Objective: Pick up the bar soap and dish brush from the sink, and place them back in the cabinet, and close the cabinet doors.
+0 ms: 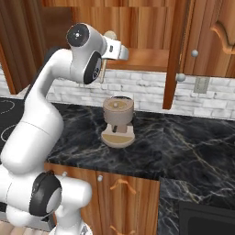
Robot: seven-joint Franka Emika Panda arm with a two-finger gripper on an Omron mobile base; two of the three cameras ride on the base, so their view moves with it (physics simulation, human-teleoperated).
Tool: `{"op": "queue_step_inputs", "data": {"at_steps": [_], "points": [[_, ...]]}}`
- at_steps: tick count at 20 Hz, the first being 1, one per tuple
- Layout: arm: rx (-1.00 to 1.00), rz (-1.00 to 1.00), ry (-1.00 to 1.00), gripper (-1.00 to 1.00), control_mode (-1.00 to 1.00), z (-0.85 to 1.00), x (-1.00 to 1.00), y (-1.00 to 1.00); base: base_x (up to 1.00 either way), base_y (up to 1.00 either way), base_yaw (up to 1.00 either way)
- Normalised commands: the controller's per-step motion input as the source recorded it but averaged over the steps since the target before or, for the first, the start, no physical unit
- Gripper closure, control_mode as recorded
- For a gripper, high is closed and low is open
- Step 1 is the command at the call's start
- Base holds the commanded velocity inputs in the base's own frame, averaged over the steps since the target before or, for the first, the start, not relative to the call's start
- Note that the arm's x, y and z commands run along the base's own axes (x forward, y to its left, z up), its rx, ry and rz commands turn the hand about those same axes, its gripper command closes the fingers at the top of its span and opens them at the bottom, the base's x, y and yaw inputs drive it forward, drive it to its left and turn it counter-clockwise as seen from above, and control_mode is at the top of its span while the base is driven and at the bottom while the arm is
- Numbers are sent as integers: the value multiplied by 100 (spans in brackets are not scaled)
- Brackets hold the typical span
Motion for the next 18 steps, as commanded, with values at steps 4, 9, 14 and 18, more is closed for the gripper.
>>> {"op": "queue_step_inputs", "data": {"at_steps": [4,9,14,18], "points": [[0,0,0,100,-100,2,55,0,0,0,0],[0,0,4,100,-100,15,59,2,0,0,0],[0,0,4,100,-100,15,55,1,0,0,0],[0,0,4,100,-100,8,46,0,0,0,0]]}}
